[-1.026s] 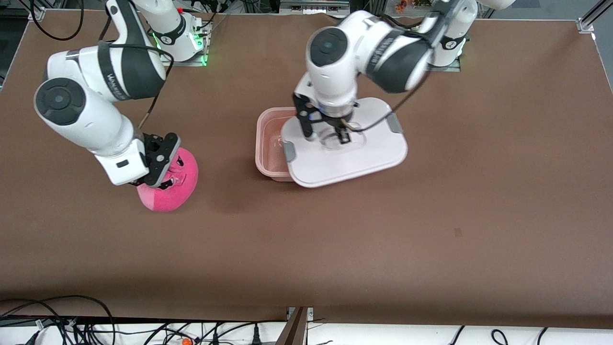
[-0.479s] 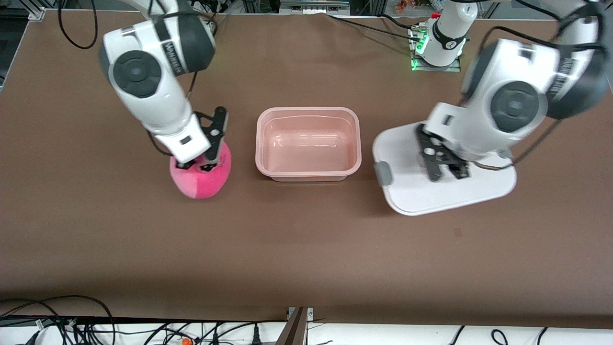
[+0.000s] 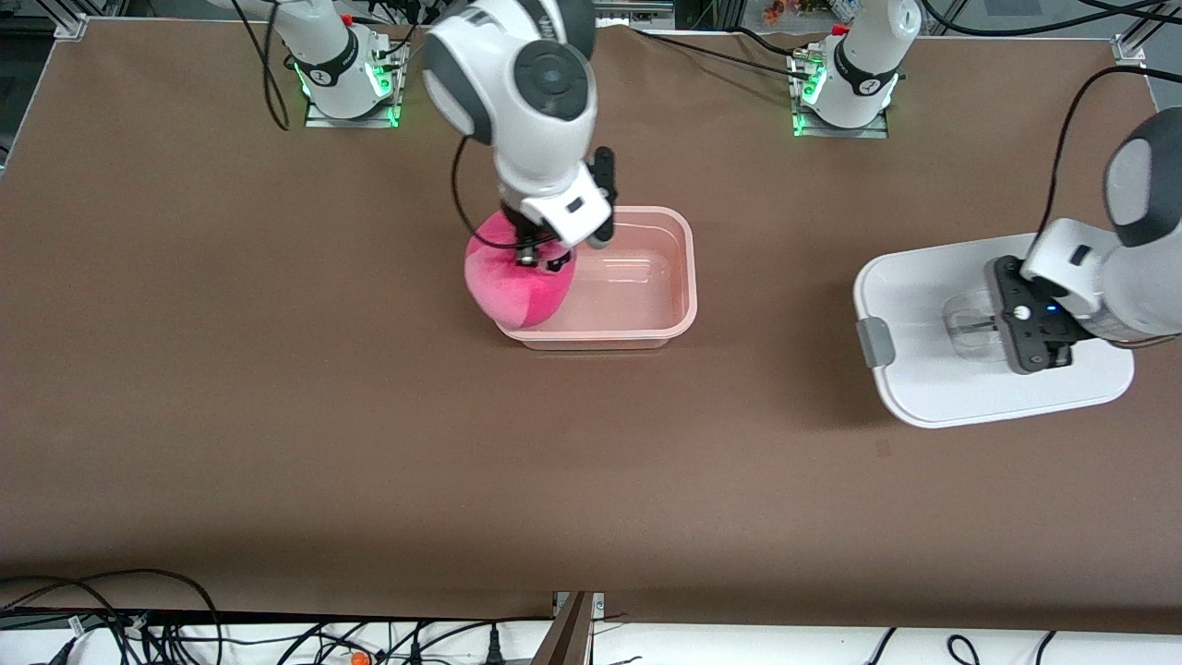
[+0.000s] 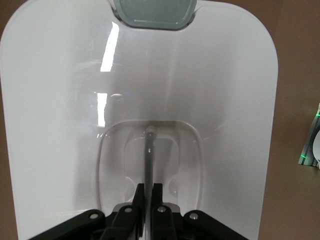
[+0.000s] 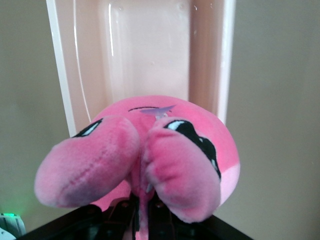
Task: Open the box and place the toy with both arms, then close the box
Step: 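Lower the pink plush into the open pink box with the right gripper, then open the right gripper and withdraw it while the left gripper carries the lid back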
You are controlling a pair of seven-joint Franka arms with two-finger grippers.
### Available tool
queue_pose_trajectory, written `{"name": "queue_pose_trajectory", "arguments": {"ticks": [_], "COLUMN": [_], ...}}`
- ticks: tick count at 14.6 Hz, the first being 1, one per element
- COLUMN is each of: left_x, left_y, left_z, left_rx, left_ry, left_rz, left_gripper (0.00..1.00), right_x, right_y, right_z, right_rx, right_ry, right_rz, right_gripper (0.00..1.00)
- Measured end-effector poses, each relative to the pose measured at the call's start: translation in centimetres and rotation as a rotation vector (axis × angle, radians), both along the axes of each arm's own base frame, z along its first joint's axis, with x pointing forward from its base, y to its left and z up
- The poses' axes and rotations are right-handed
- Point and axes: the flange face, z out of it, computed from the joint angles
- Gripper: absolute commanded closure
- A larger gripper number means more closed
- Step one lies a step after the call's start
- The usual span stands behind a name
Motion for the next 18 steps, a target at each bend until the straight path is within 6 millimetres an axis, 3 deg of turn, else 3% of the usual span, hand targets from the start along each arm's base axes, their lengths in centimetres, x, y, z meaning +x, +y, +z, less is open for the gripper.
{"name": "queue_pose_trajectory", "arguments": {"ticks": [4, 7, 10, 11, 12, 14, 18], "left_x": [-0.3, -0.2, -0.2, -0.2, -0.1, -0.1, -0.1], "left_y": [4.2, 4.4, 3.8, 3.6, 3.5, 3.2, 3.0], "left_z": [-0.1, -0.3, -0.4, -0.4, -0.4, -0.5, -0.5], "left_rx": [-0.007, -0.010, -0.013, -0.013, -0.014, -0.015, -0.016], "left_ry": [0.007, 0.010, 0.012, 0.013, 0.013, 0.013, 0.013], "left_rz": [0.030, 0.029, 0.020, 0.017, 0.014, 0.010, 0.006], "left_gripper": [1.00, 1.00, 1.00, 1.00, 1.00, 1.00, 1.00], "right_x": [-0.4, -0.8, -2.4, -2.7, -2.9, -3.0, -3.4], "right_y": [1.5, 3.1, 5.9, 6.5, 6.9, 7.6, 10.1], "right_z": [-4.3, -7.8, -13.1, -14.7, -15.9, -16.7, -16.4], "right_rx": [-0.060, -0.083, -0.104, -0.106, -0.106, -0.088, 0.035], "right_ry": [0.014, -0.001, -0.039, -0.048, -0.057, -0.084, -0.184], "right_rz": [0.016, 0.011, -0.014, -0.027, -0.038, -0.074, -0.218], "right_gripper": [1.00, 1.00, 1.00, 0.17, 0.00, 0.00, 0.00]}}
